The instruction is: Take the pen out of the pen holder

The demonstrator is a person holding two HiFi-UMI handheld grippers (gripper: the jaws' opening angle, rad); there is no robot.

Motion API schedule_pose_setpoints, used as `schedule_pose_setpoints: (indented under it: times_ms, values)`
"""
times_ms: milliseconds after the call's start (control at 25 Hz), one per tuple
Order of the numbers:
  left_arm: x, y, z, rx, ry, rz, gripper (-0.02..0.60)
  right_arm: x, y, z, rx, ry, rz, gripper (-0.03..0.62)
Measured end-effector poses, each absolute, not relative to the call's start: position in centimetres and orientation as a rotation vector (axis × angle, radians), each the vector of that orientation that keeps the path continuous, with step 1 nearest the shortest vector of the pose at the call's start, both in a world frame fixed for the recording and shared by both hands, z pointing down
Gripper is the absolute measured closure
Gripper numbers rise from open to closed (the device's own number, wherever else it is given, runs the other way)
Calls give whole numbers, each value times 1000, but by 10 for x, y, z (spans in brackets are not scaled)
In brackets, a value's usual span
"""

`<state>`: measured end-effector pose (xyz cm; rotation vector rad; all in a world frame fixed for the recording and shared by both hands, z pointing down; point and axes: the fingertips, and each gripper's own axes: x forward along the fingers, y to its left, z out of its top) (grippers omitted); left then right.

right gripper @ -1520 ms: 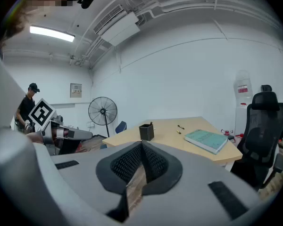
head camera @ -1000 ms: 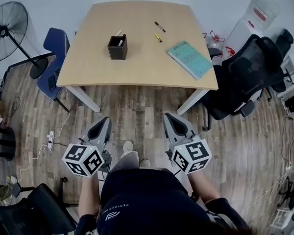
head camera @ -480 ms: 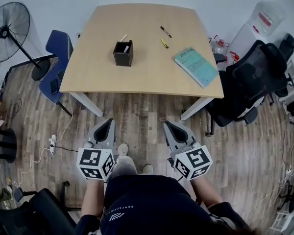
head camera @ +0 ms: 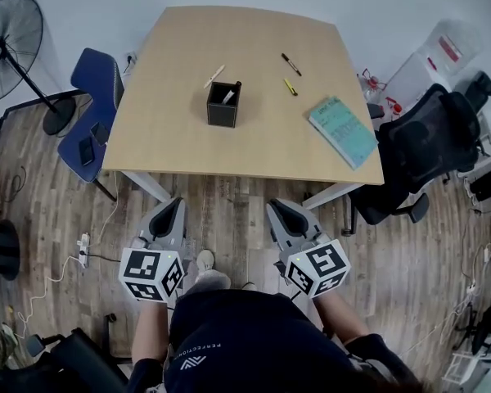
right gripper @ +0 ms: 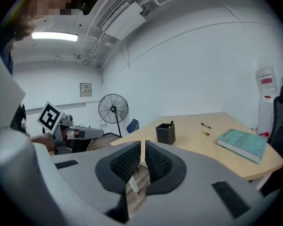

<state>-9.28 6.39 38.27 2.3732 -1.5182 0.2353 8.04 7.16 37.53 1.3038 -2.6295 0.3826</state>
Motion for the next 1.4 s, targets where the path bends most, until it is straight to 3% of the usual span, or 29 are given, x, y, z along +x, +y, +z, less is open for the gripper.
schedule_pose_setpoints:
  times_ms: [200,280,560,1400]
  values:
    - [-127,27,388,2389,-1462,259,575,35,34,376,1304,-2621,394,588]
    - [-137,13,388,2411,-1446,279,575,23,21,376,1317,-2612,395,538]
    - [-166,-28,393,2481,-1386,298,574,-6,-20,382,1400,-2560,400,508]
    - [-120,-163,414,2429,-1345,325,574,25,-192,395,1366,-2532,451,479]
